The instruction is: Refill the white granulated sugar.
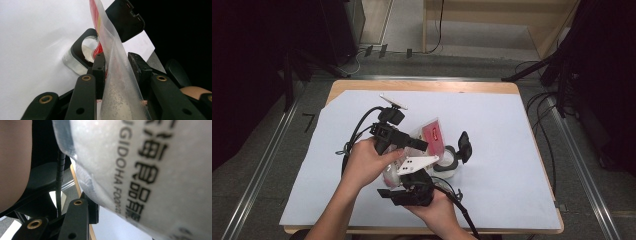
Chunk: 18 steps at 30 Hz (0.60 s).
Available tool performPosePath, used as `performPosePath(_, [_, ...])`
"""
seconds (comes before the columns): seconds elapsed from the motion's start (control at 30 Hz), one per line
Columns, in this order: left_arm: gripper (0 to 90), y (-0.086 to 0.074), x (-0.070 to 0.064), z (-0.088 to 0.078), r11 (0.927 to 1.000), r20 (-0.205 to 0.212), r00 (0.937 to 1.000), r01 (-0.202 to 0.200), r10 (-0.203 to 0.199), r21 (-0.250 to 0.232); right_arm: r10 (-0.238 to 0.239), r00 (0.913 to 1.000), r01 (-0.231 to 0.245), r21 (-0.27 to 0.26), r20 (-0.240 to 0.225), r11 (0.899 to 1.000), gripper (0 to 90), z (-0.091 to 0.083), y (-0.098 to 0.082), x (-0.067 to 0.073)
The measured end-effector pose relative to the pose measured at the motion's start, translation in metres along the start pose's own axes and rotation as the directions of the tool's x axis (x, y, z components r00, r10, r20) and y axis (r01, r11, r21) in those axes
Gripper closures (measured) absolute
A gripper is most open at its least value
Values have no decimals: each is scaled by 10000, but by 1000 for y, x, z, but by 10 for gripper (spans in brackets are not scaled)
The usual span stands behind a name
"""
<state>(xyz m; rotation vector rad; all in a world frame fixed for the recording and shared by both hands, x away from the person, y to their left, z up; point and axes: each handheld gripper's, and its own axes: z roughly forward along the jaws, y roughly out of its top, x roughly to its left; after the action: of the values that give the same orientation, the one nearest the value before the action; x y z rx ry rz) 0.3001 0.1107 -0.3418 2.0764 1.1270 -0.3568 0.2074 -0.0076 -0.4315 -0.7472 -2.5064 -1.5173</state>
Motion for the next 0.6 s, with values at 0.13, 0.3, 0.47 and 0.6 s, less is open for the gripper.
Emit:
performPosePath(0.13, [697, 0, 0, 0, 10000, 4, 10000, 9, -9, -6, -4, 10000, 4, 1, 11, 10000, 636, 0, 0, 0])
performPosePath(0.3, [689, 1, 2, 0, 9999, 140, 9998, 152, -153, 22, 5, 10000, -5, 9, 4, 10000, 636, 0, 0, 0])
performPosePath(0.47, [690, 1, 2, 1, 9999, 132, 9998, 145, -144, -21, 39, 10000, -39, 17, 16, 10000, 635, -1, 0, -1])
performPosePath(0.6, [693, 1, 1, 0, 9999, 95, 9999, 101, -101, 11, 32, 10000, -32, 8, 25, 10000, 635, 0, 0, -1])
